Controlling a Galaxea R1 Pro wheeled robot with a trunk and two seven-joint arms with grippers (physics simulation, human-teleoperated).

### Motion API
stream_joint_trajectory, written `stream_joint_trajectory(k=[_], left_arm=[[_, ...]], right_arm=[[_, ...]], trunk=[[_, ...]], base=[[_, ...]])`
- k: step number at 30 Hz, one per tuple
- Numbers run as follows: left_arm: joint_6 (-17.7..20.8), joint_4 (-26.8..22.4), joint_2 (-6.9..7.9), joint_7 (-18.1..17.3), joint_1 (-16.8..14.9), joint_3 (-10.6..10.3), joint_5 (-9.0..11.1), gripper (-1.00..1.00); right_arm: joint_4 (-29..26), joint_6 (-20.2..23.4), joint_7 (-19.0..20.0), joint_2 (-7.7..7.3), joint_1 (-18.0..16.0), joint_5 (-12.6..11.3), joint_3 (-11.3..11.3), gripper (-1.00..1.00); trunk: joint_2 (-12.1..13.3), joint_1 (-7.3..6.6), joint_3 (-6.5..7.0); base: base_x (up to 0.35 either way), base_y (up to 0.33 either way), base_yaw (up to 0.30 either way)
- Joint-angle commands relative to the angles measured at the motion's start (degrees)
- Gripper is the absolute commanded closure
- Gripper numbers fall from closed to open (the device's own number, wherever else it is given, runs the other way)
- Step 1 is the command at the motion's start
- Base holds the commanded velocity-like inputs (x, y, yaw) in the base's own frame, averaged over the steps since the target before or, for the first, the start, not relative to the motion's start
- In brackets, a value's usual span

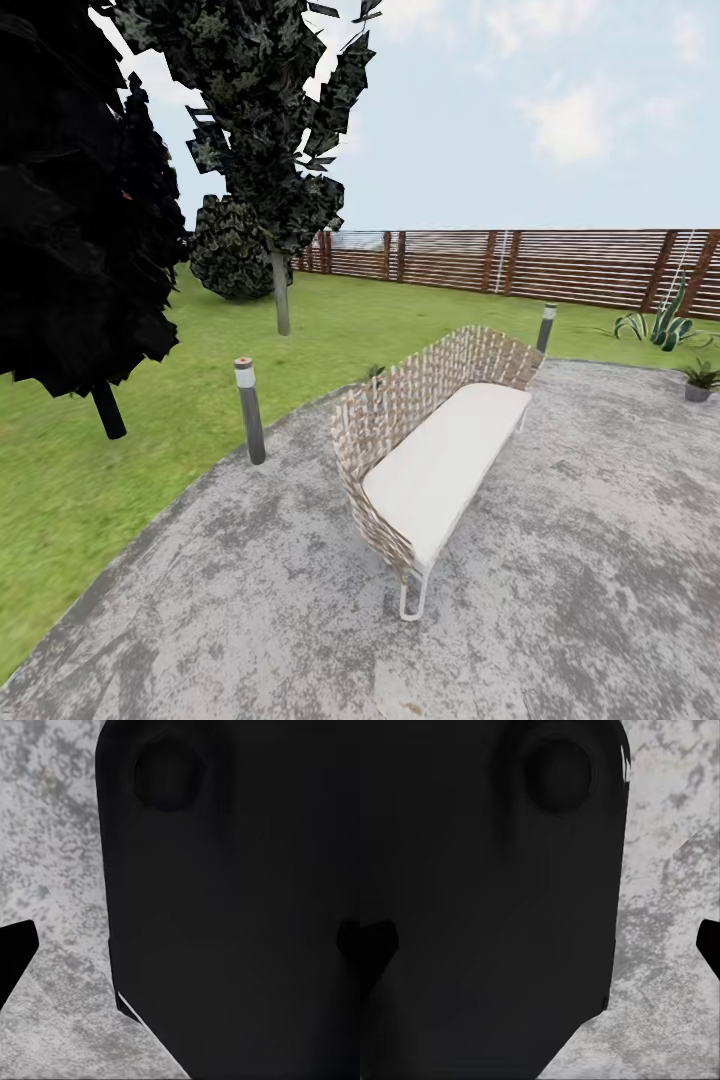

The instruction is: Pick up the pesticide atomizer in the garden and spray insectifuge to fully cover both potted plants in the garden.

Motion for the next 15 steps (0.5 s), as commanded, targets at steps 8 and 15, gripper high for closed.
stream_joint_trajectory(k=[8, 15], left_arm=[[0.27, 1.37, -0.34, -0.79, 0.53, 0.07, 0.21, -1.00], [-0.06, 0.60, -0.29, -0.96, 0.36, -0.24, 0.20, -1.00]], right_arm=[[-1.79, -0.04, -0.18, 1.33, -2.35, 0.20, -0.11, -1.00], [-3.54, -0.08, -0.34, 0.94, -3.12, 0.26, 0.04, -1.00]], trunk=[[-0.02, 0.00, -0.03], [-0.02, 0.00, -0.03]], base=[[0.000, 0.000, 0.000], [0.000, 0.000, -0.009]])
